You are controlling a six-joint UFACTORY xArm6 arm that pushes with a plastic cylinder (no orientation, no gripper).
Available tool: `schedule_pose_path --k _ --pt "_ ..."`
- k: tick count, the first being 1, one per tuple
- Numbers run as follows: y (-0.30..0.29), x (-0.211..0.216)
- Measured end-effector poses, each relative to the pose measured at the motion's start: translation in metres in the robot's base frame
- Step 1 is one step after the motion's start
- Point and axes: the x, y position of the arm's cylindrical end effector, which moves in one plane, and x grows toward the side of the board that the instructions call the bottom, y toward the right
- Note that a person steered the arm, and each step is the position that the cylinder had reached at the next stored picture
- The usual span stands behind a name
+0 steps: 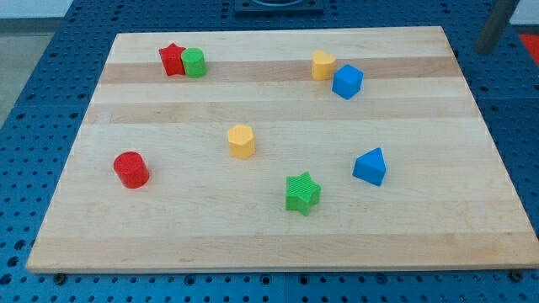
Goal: Push the blue triangle to the right side of the yellow hexagon
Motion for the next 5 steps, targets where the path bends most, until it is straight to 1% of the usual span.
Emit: schedule_pose_path --k 1,2,3,4,5 --pt "0.000 0.028" --pt "-0.007 0.071" --pt "-0.007 0.115" --pt "-0.006 0.172" --pt "-0.034 0.176"
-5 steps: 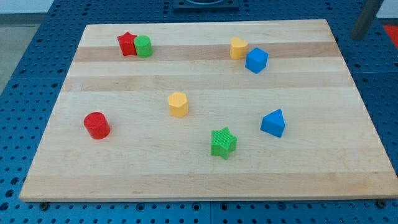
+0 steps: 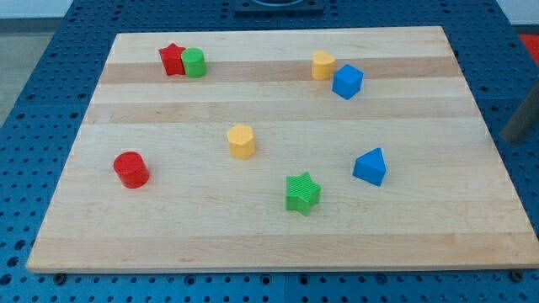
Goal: Push the blue triangle to the right side of the yellow hexagon
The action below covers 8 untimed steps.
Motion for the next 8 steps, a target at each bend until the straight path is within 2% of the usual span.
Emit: schedule_pose_path --k 1,3,4,5,7,8 --pt "-0.031 0.017" --pt "-0.039 0.060" --pt "-0.062 0.064" --pt "-0.126 0.063" --pt "-0.245 -0.002" --pt "-0.243 -0.006"
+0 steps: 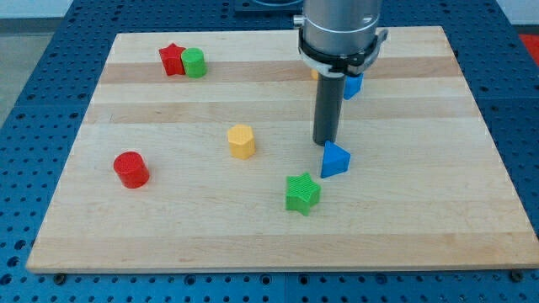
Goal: Push the blue triangle to the right side of the yellow hexagon
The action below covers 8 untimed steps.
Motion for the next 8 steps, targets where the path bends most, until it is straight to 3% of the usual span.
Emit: schedule_pose_path --k 1,4,5,6,7,8 --pt "0.042 0.010" --pt "0.019 0.083" --pt "-0.018 0.080" --pt "-0.070 0.032" --pt "-0.078 -0.018" --pt "-0.078 0.002"
